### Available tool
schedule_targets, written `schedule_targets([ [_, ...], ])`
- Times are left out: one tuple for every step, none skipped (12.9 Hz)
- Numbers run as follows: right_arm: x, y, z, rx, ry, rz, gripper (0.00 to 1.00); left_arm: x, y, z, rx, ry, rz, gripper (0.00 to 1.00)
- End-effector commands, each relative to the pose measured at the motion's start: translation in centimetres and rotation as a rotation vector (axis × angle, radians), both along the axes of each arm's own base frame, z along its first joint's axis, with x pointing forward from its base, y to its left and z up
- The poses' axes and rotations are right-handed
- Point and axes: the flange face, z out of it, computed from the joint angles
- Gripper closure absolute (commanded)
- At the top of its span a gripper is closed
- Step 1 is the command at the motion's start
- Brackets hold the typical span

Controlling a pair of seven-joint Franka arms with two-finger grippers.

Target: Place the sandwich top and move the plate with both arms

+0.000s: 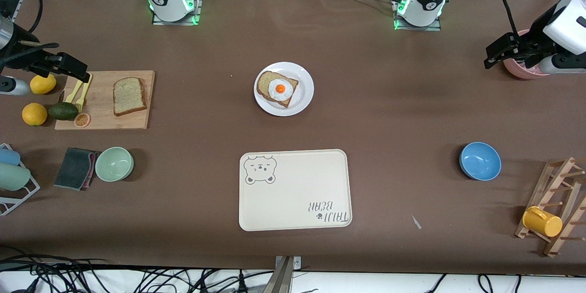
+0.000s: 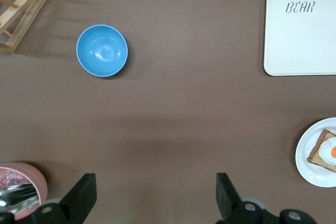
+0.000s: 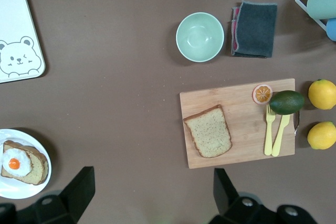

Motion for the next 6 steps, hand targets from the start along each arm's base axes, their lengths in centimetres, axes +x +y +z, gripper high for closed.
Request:
schedule_targets([
  [-0.38, 0.43, 0.35, -0.01, 0.009, 0.002, 0.0, 0.1, -0.05, 0.73, -0.015, 0.004, -0.003, 0.0],
  [-0.38, 0.35, 0.28, -0.01, 0.011, 0.011, 0.0, 0.11, 0.03, 0.73, -0.015, 0.004, -0.001, 0.0],
  [-0.42, 0.35, 0.19, -0.009, 0.015, 0.019, 0.0, 0.11, 0.05, 0.73, -0.014, 0.004, -0.001, 0.0],
  [-0.42, 0.45, 0.19, -0.008, 0.015, 0.019, 0.0, 0.1, -0.03, 0.73, -0.013, 0.004, -0.003, 0.0],
  [-0.49, 0.41, 0.37, -0.005, 0.011, 0.018, 0.0, 0.1, -0.03, 0.73, -0.013, 0.004, -0.003, 0.0],
  [-0.43, 0.52, 0.6, -0.004, -0.001, 0.009, 0.0, 0.1, -0.03, 0.73, -0.013, 0.004, -0.003, 0.0],
])
